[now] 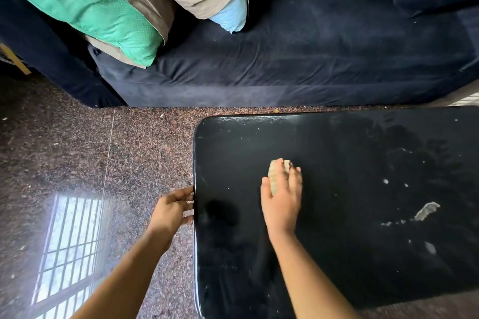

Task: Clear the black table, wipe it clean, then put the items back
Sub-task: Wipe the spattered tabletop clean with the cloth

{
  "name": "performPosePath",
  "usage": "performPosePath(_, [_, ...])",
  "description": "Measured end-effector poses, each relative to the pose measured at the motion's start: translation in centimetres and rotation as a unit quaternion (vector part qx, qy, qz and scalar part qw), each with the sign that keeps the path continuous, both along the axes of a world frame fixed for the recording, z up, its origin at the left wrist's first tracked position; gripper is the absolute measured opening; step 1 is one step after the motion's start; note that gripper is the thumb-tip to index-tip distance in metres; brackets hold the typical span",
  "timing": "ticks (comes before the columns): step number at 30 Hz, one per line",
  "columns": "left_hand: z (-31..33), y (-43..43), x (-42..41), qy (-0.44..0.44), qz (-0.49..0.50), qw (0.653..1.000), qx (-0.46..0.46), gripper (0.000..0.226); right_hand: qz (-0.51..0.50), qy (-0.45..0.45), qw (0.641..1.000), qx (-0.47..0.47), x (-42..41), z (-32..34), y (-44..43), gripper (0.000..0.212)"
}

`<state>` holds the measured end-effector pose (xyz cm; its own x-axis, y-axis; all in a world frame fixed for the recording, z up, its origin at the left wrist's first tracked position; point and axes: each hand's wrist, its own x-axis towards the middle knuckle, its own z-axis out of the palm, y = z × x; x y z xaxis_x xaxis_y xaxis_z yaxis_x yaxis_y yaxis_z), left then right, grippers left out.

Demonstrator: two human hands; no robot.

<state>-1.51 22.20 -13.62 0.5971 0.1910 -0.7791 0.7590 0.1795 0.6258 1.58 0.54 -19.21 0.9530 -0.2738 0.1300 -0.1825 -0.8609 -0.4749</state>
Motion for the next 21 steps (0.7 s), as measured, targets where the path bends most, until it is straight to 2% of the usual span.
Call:
performPosePath(2, [0.4, -0.4, -0.1, -0.007, 0.012, 1.0, -0.006, 0.046, 0.089, -0.021, 0.996, 0.004, -2.1, 0.3, 3.9, 0.05])
performPosePath(4, [0.7, -0.6, -0.2, -0.015, 0.016, 1.0, -0.009, 0.043, 0.258, -0.002, 0.966, -0.005, -4.1, 0.6, 6.8, 0.053])
performPosePath(6, [0.9, -0.7, -0.5, -0.016, 0.019, 1.0, -0.006, 0.043, 0.349, 0.019, 0.937, -0.029, -4.3, 0.8, 6.2, 0.054])
performPosePath(8, [0.8, -0.7, -0.8, -0.015, 0.017, 1.0, 0.002, 0.046, 0.304, 0.005, 0.952, -0.041, -3.8, 0.3, 3.5, 0.051])
performPosePath(10, [0.9, -0.7, -1.1, -0.016, 0.015, 1.0, 0.001, 0.049, 0.14, -0.006, 0.99, -0.035, -3.3, -0.1, 0.5, 0.049])
performPosePath(12, [0.9, -0.7, -1.3, -0.016, 0.021, 1.0, -0.001, 0.05, -0.01, -0.005, 1.0, -0.011, -3.4, -0.2, 0.1, 0.051])
performPosePath(13, [0.9, -0.7, -1.3, -0.017, 0.021, 1.0, -0.006, 0.049, -0.042, -0.008, 0.999, -0.007, -3.7, -0.2, 1.3, 0.051])
performPosePath(14, [0.8, -0.6, -1.4, -0.017, 0.02, 1.0, -0.009, 0.048, -0.029, -0.017, 0.999, -0.007, -3.9, -0.1, 2.9, 0.051])
performPosePath(16, [0.6, -0.3, -1.5, -0.019, 0.02, 1.0, -0.013, 0.046, 0.125, -0.03, 0.992, 0.002, -4.9, 0.1, 6.6, 0.054])
performPosePath(18, [0.5, 0.0, -1.5, -0.023, 0.022, 0.999, -0.014, 0.042, 0.322, -0.014, 0.946, 0.017, -5.3, 0.3, 8.5, 0.063])
performPosePath(20, [0.4, 0.2, -1.4, -0.021, 0.025, 0.999, -0.016, 0.038, 0.422, -0.004, 0.906, 0.018, -3.6, 0.0, 8.1, 0.065])
performPosePath(21, [0.4, 0.1, -1.4, -0.019, 0.026, 0.999, -0.018, 0.036, 0.426, -0.003, 0.904, 0.019, -2.4, -0.2, 7.7, 0.062])
